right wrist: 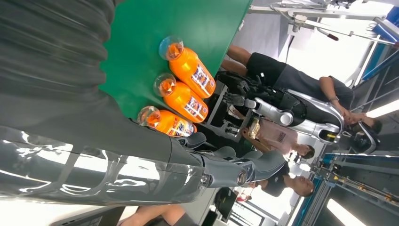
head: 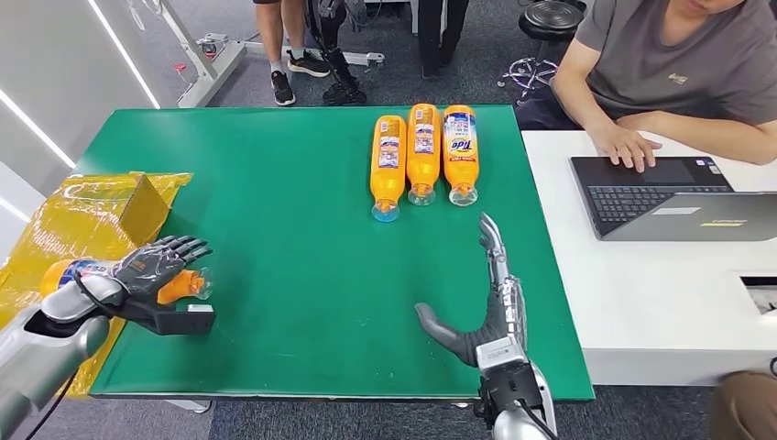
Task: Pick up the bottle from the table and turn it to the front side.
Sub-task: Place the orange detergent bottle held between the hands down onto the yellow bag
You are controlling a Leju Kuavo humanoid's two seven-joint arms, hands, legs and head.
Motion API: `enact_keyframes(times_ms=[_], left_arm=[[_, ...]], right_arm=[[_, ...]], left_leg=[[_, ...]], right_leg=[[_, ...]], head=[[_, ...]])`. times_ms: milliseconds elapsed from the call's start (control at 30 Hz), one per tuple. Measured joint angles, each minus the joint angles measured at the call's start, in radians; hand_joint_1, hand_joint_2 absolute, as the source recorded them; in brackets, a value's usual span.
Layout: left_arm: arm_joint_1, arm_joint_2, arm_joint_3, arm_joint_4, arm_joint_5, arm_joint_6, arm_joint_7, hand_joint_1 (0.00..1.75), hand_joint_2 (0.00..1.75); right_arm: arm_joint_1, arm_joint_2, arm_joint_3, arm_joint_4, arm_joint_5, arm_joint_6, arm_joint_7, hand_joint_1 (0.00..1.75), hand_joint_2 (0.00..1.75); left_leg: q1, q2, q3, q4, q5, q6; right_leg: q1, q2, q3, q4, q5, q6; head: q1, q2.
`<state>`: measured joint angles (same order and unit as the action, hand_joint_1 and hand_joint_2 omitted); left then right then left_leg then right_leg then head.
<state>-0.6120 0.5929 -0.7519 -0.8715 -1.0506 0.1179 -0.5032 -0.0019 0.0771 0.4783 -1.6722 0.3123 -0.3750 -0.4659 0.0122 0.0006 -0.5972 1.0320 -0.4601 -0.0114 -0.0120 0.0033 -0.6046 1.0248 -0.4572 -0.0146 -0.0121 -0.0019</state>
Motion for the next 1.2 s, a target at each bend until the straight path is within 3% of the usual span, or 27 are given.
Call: enact_keyframes(times_ms=[200,467,600,733,800,933,1100,1200], left_arm=[[0.063,0.077,0.033,-0.137,0.013,-0.041,0.013,0.00,1.75],[0.178,0.139,0.110,-0.296,-0.011,-0.047,0.064,0.00,1.75],[0.291,0.170,0.208,-0.414,-0.025,-0.035,0.110,0.00,1.75],[0.375,0.168,0.333,-0.522,-0.021,-0.013,0.124,0.00,1.75],[0.399,0.148,0.394,-0.564,-0.009,0.037,0.107,0.00,1.75],[0.414,0.055,0.514,-0.628,0.067,0.138,0.043,0.00,1.75],[0.379,-0.083,0.583,-0.653,0.393,0.161,-0.091,0.00,1.75],[0.355,-0.180,0.584,-0.653,0.550,0.138,-0.115,0.00,1.75]], right_arm=[[0.007,0.000,-0.005,-0.007,0.005,0.013,0.001,0.00,1.75],[0.025,0.000,-0.009,-0.020,0.022,0.031,-0.002,0.00,1.75],[0.049,0.000,-0.009,-0.026,0.036,0.025,-0.007,0.00,1.75],[0.069,0.000,-0.009,-0.036,0.041,0.016,-0.014,0.00,1.75],[0.080,0.000,-0.011,-0.040,0.038,0.016,-0.016,0.00,1.75],[0.100,0.000,-0.015,-0.041,0.033,0.012,-0.021,0.00,1.75],[0.113,0.000,-0.015,-0.041,0.024,-0.005,-0.027,0.00,1.75],[0.110,0.000,-0.011,-0.037,0.013,-0.005,-0.028,0.00,1.75]], left_leg=[[0.000,0.001,0.000,0.000,0.000,0.000],[0.000,0.002,0.000,0.000,0.000,-0.001],[0.000,0.002,-0.001,0.000,-0.001,-0.001],[0.000,0.002,-0.001,0.000,-0.001,-0.001],[0.000,0.001,-0.001,0.000,-0.001,-0.001],[0.000,0.000,-0.001,0.000,-0.001,-0.001],[-0.001,-0.001,-0.001,0.000,-0.001,-0.001],[-0.001,-0.001,-0.001,0.000,-0.001,-0.001]], right_leg=[[0.000,0.001,-0.001,0.000,0.000,0.000],[0.000,0.002,-0.001,0.000,0.000,0.000],[0.000,0.002,-0.002,0.000,-0.001,0.000],[0.000,0.002,-0.002,0.000,-0.001,0.000],[0.000,0.001,-0.002,-0.001,-0.001,0.000],[0.000,0.000,-0.001,-0.001,-0.001,0.000],[0.000,-0.001,-0.001,-0.001,-0.001,0.000],[-0.001,-0.002,0.000,-0.001,0.000,0.000]], head=[[0.000,0.000],[0.000,0.000],[0.000,0.000],[0.000,0.000],[0.000,0.000],[0.000,0.000],[0.000,0.000],[0.000,0.000]])
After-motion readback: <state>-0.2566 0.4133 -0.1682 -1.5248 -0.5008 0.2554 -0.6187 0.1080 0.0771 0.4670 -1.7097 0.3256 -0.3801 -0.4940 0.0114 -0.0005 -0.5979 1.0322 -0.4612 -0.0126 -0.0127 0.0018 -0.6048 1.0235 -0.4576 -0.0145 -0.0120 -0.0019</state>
